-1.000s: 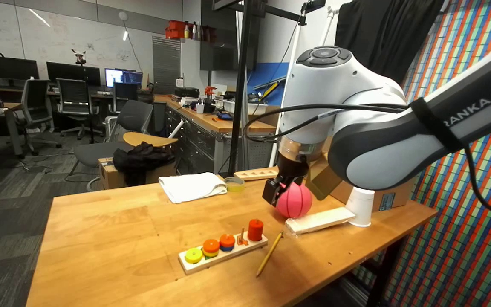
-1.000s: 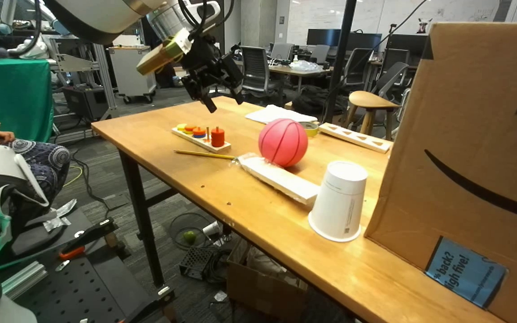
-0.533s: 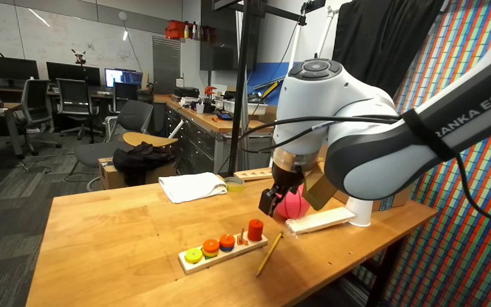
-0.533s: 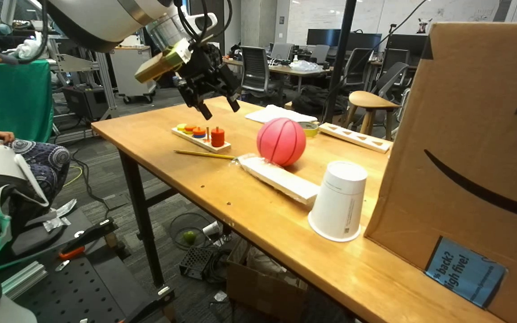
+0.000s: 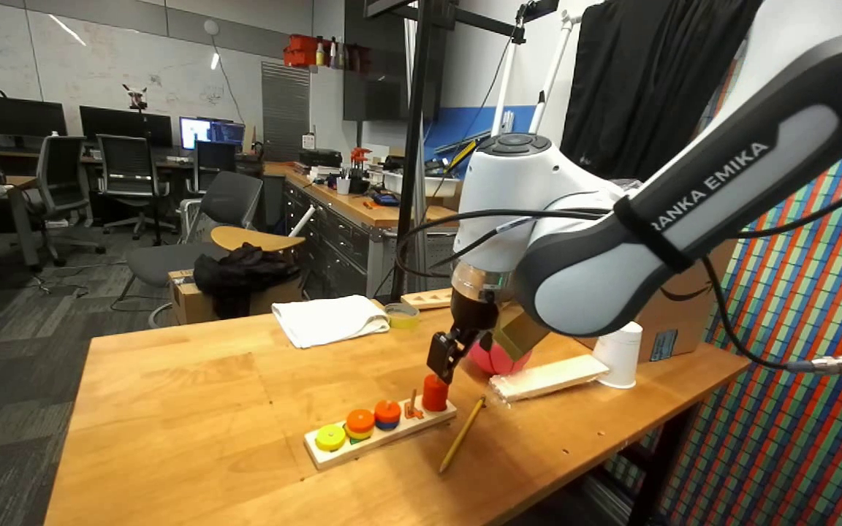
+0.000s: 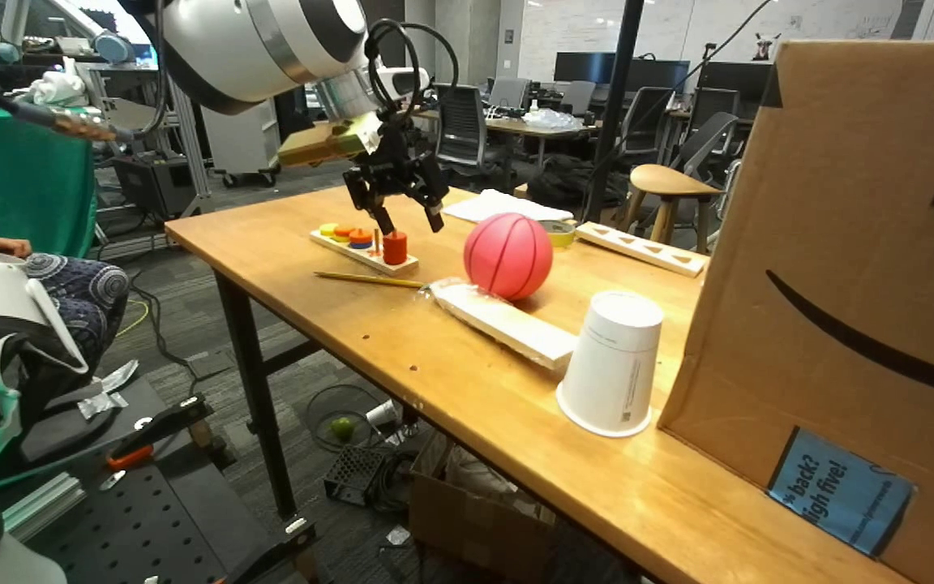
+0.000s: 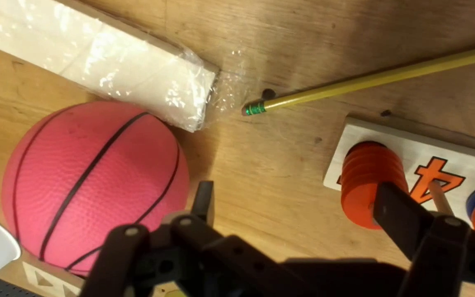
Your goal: Move the ball towards the box
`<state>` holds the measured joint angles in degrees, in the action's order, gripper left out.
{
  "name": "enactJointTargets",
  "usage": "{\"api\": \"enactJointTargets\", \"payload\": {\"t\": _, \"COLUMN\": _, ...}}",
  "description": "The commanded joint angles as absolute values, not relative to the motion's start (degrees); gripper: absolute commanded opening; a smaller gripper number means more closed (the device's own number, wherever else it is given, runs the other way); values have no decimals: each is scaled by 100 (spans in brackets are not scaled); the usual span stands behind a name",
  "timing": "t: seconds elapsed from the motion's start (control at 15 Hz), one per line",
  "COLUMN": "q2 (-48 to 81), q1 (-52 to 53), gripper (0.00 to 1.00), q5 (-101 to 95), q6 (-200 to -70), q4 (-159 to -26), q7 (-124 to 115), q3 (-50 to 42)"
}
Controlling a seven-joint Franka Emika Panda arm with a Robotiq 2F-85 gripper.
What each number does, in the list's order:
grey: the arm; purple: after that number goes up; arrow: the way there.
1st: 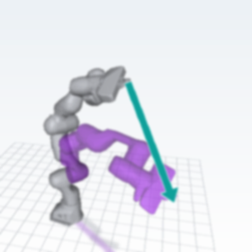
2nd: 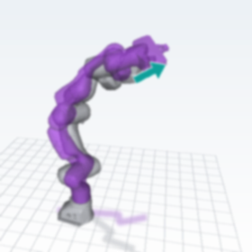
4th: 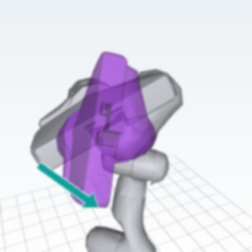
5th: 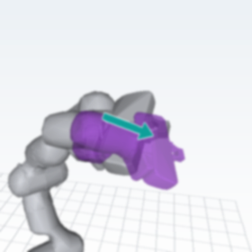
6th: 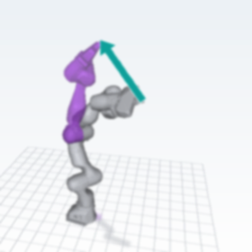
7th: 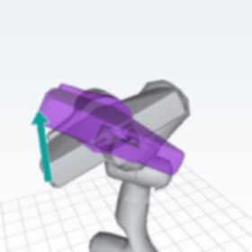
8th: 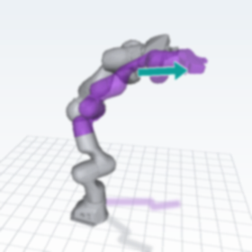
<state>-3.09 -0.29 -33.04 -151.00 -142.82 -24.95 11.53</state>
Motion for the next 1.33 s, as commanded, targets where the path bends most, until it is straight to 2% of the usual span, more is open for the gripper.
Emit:
{"api": "enactJointTargets", "payload": {"t": 0.0, "q2": 145, "q1": 196, "gripper": 100, "q5": -2252, "q6": -15165, "q4": -13843, "q7": -1475, "q3": 876}}
{"api": "enactJointTargets", "payload": {"t": 0.33, "q2": 422, "q1": 155, "gripper": 100, "q5": -1452, "q6": -14872, "q4": -13478, "q7": -663, "q3": 583}}
{"api": "enactJointTargets", "payload": {"t": 0.73, "q2": 495, "q1": 23, "gripper": 100, "q5": -2033, "q6": -14455, "q4": -13156, "q7": -755, "q3": 59}}
{"api": "enactJointTargets", "payload": {"t": 1.27, "q2": 362, "q1": -208, "gripper": 100, "q5": -3248, "q6": -14547, "q4": -12907, "q7": -1490, "q3": -510}}
